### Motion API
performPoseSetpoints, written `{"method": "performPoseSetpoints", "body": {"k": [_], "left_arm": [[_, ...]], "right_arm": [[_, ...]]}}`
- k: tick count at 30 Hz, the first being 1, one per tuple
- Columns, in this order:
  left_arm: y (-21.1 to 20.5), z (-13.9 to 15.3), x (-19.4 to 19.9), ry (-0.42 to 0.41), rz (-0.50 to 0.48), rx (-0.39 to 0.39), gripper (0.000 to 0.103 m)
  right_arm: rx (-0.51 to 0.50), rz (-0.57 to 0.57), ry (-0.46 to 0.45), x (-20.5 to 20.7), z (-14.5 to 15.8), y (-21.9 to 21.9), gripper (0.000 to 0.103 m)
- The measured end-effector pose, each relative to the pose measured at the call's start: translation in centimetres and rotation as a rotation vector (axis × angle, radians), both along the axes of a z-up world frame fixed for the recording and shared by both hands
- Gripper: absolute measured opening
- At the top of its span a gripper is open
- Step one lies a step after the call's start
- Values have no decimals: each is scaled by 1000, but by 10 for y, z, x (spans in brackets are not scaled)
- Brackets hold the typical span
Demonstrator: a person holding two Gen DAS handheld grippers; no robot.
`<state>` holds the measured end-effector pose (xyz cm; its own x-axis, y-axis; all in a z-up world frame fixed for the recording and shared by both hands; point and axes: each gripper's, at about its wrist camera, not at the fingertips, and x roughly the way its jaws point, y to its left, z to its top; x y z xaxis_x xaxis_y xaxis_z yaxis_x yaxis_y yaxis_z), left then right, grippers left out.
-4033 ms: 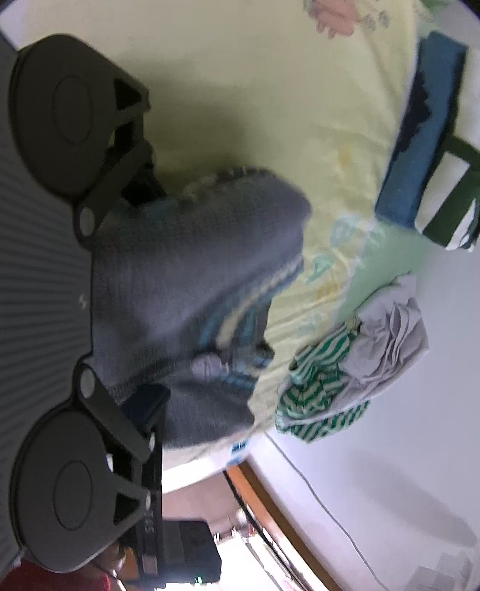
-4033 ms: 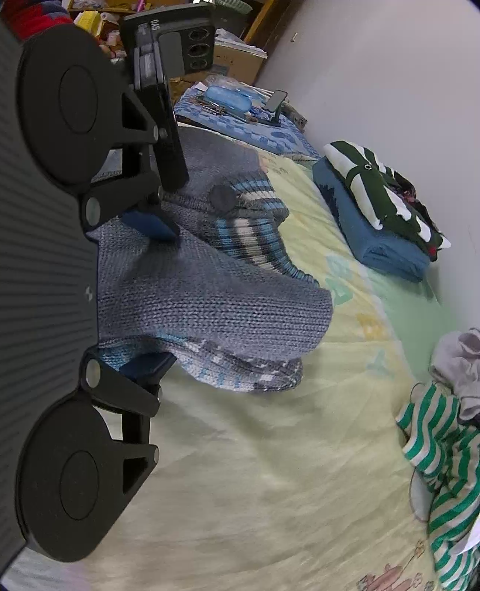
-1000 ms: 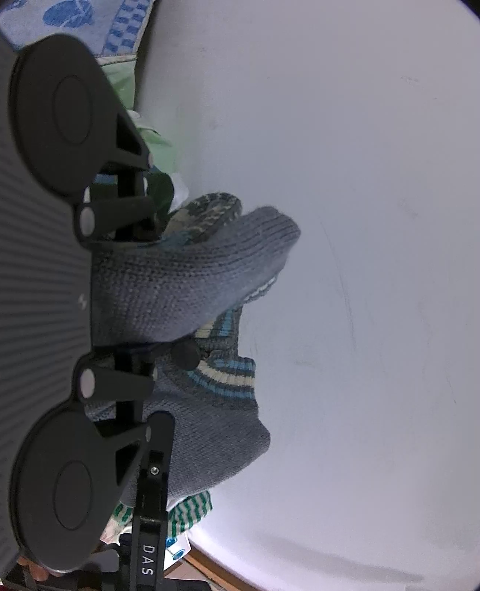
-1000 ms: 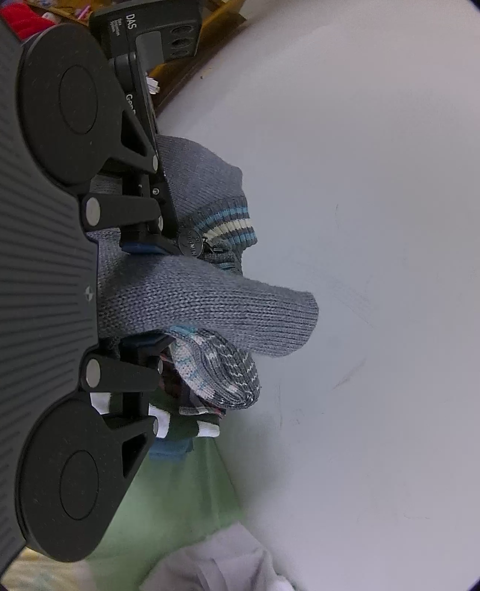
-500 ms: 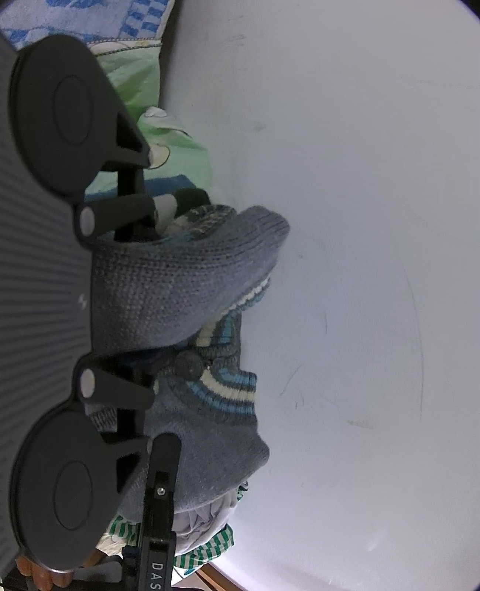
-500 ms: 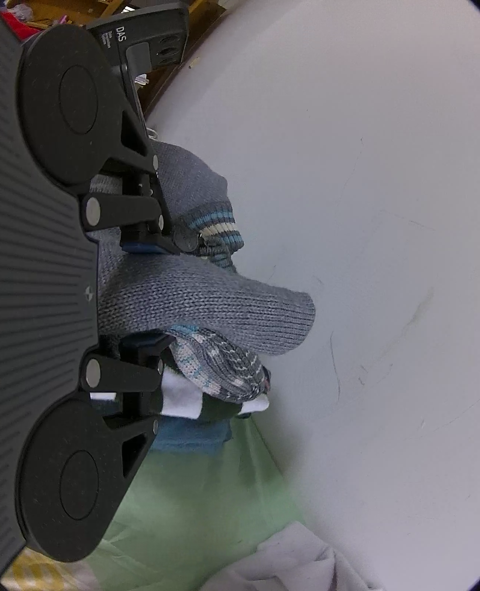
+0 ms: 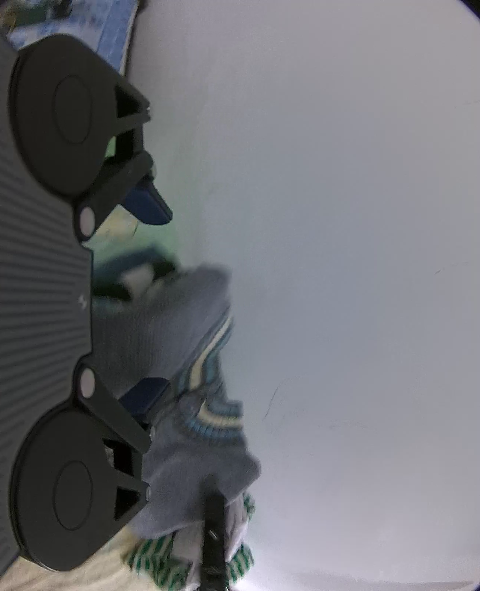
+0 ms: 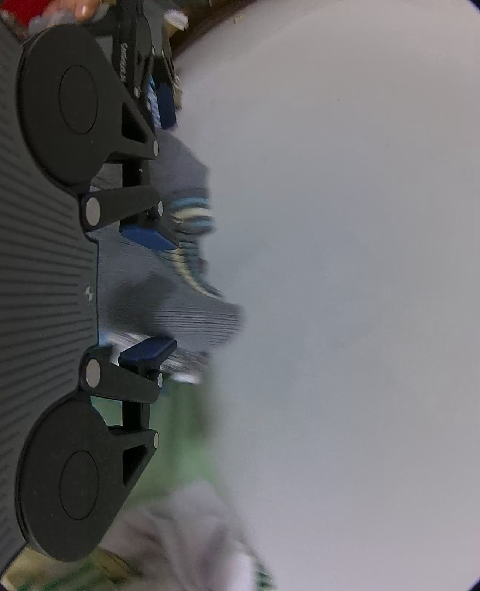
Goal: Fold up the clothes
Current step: 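Lower the sweater onto the stack of folded shirts with both grippers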
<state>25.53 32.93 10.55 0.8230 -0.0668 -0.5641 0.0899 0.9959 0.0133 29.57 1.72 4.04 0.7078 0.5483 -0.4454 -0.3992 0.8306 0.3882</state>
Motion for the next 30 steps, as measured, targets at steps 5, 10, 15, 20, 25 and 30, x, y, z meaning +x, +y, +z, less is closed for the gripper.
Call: {"method": "performPoseSetpoints", "body": {"k": [5, 10, 15, 20, 25, 30], "left_arm": [[-27, 17, -5, -126, 5, -24, 54], [-58, -9, 21, -82, 71, 45, 54], [-54, -44, 40, -29, 141, 134, 57], [-40, -66, 56, 13, 180, 79, 75], [-36, -77, 67, 8, 199, 61, 75], [-33, -83, 78, 8, 235, 55, 87]], "right_arm": [[-199, -42, -227, -13, 9, 32, 53], [-317, -85, -300, -13, -19, 58, 43], [-301, -105, -274, -6, -42, 61, 36], [-323, -59, -246, 15, -58, 77, 30], [-397, -17, -254, 35, -65, 97, 30], [-365, 3, -233, 50, -71, 93, 30]]}}
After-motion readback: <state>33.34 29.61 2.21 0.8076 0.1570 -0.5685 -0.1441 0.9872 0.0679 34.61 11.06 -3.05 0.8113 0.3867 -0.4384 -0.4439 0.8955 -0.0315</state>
